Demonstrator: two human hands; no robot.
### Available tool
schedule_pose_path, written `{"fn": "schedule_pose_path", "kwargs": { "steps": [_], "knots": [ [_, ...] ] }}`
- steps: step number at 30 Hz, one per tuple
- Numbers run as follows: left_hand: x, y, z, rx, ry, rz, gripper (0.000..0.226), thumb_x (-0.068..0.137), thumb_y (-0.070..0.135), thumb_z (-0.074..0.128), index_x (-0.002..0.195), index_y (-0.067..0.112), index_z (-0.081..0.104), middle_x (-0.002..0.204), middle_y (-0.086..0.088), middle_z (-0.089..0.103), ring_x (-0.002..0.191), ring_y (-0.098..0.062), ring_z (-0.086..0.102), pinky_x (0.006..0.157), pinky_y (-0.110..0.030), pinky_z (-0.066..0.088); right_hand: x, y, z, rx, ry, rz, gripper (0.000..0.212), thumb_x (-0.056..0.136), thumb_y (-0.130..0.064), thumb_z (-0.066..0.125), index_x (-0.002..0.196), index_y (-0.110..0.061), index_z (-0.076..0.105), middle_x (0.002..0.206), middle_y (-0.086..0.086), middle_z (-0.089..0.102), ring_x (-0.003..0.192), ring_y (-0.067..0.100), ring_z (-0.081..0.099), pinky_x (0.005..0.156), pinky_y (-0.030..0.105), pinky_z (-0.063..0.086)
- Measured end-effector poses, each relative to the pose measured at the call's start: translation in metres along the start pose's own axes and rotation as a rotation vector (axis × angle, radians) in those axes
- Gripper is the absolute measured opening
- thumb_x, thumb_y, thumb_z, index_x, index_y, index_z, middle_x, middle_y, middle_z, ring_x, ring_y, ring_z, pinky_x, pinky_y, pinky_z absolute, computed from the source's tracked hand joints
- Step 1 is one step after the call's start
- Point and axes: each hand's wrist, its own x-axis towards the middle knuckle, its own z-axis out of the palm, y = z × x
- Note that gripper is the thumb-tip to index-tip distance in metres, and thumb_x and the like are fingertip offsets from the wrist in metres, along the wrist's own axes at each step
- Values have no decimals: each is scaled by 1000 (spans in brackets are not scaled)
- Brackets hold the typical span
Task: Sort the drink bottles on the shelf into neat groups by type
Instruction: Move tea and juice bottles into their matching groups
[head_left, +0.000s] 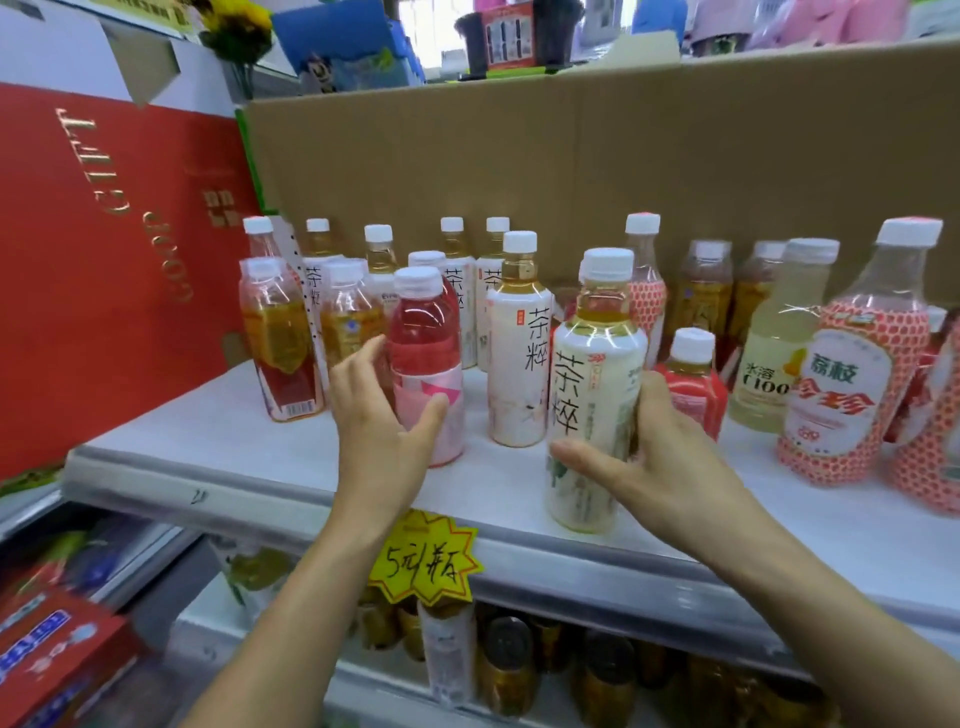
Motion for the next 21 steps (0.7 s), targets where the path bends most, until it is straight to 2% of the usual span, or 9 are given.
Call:
{"fn": "schedule_pose_path", "kwargs": {
  "steps": [2,6,9,14,18,21],
  "knots": [
    [10,-10,-1,-6,-101,-10,86,81,29,79,149,18,28,142,-1,33,136,-13,33,117,-39,32,13,-11,19,-63,19,-11,56,78,-55,71,110,-31,32,126,-7,60,113,17,60,91,38,52],
    [22,-30,-7,-50,-245,54,96,79,35,80,152,30,17,146,4,30,137,-16,41,113,-44,39,39,-24,50,-118,57,12,57,80,-55,70,111,-23,35,121,0,59,108,21,60,85,39,51],
    [26,-36,-9,-122,-311,65,95,80,34,80,151,33,18,145,10,38,133,-10,45,110,-41,43,53,-26,65,-139,113,35,59,81,-52,71,116,-15,40,121,4,56,112,24,56,88,42,49],
    [32,-46,-9,-187,-388,70,95,79,35,79,152,33,19,143,8,47,133,-11,47,108,-43,44,64,-25,78,-134,174,84,64,84,-45,71,129,-11,41,127,7,50,119,24,50,95,39,44],
    [34,-54,-11,-231,-456,65,91,82,36,78,150,40,18,149,9,43,136,-10,44,110,-42,43,48,-45,92,-177,458,-90,72,87,-48,61,142,-9,35,121,5,44,109,18,44,91,29,40],
    [34,-53,-11,-242,-493,84,93,79,39,79,150,40,18,150,9,41,135,-12,45,109,-42,44,48,-69,102,-86,408,-155,79,83,-58,59,144,-13,35,117,-2,44,106,16,48,92,35,46]
  ]
}}
